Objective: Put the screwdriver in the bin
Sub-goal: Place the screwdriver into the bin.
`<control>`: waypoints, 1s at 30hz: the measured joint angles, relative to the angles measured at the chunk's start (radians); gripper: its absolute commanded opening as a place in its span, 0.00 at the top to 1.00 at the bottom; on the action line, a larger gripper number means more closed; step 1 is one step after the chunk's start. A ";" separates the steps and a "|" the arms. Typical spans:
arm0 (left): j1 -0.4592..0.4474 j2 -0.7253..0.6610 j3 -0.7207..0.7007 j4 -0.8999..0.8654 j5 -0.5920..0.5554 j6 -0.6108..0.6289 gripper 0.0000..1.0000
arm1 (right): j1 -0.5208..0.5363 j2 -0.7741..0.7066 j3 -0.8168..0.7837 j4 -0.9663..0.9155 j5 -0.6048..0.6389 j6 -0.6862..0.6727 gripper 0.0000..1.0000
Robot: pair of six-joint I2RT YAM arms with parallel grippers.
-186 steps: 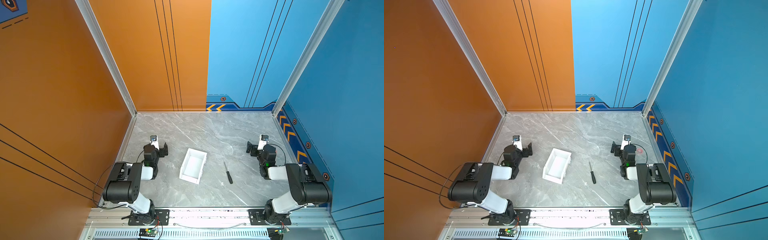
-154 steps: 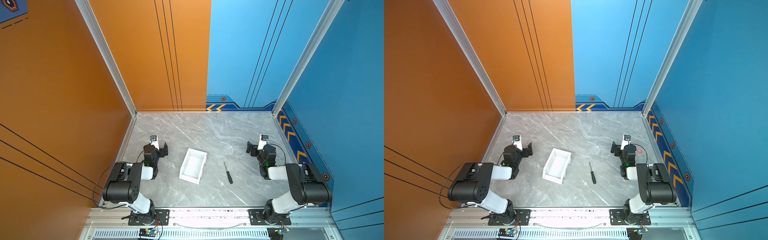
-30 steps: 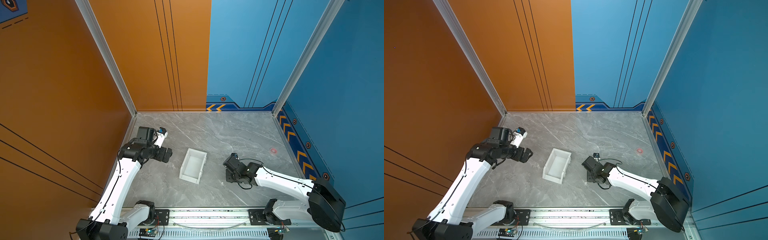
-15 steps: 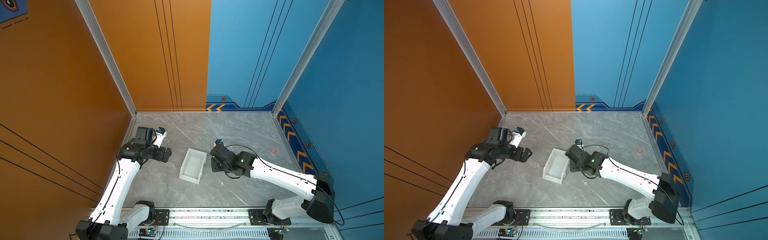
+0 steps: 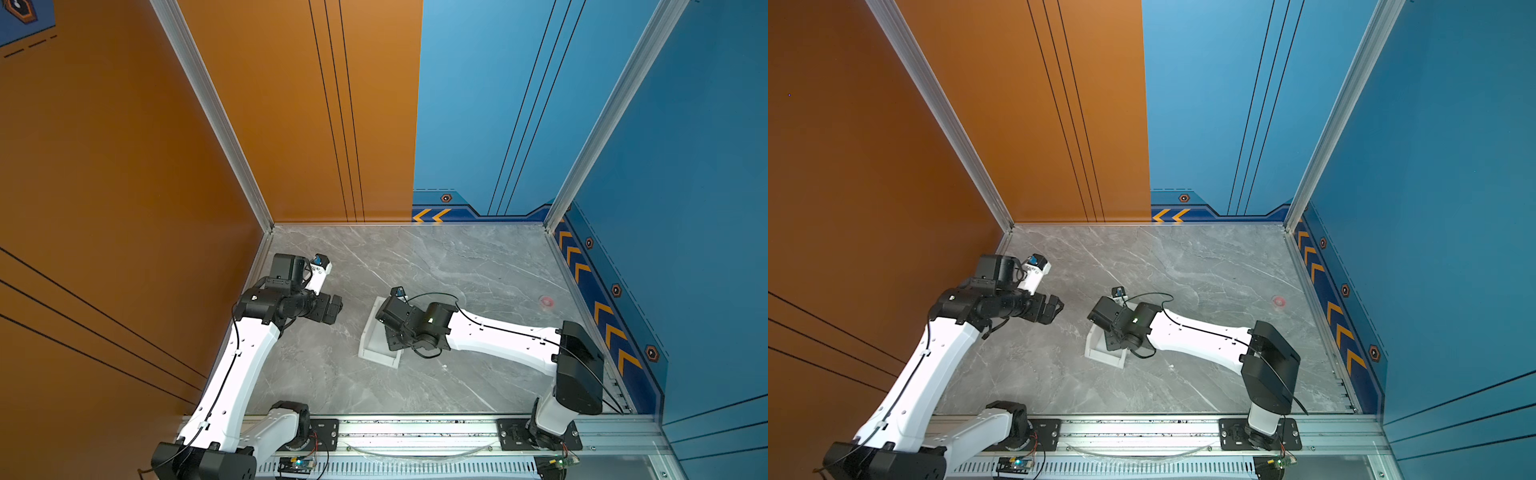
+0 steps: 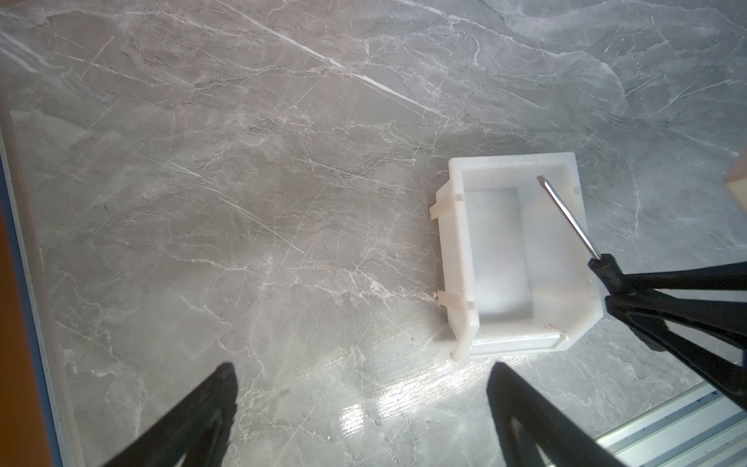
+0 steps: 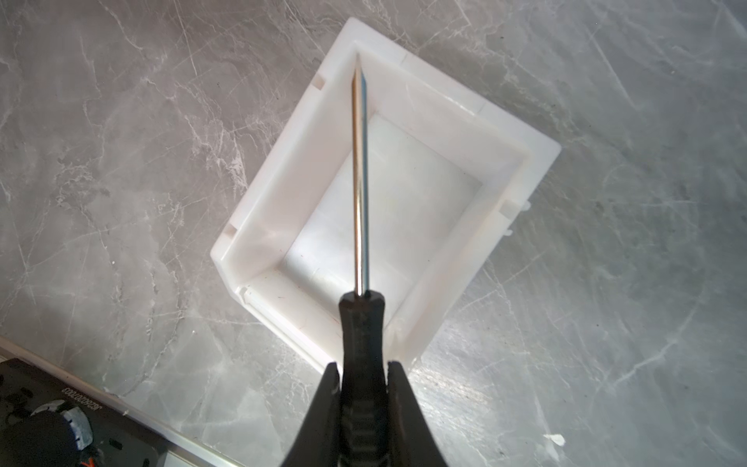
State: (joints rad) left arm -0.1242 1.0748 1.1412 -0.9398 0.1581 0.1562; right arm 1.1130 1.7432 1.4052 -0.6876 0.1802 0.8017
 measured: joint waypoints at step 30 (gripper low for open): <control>0.006 -0.048 0.000 0.000 0.000 -0.001 0.02 | -0.008 0.249 0.131 0.017 0.008 0.095 0.80</control>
State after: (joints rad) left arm -0.1184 1.0264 1.1408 -0.9394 0.1581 0.1555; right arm 1.1049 1.9923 1.5364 -0.6708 0.1883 0.8967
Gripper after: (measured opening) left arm 0.978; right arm 0.194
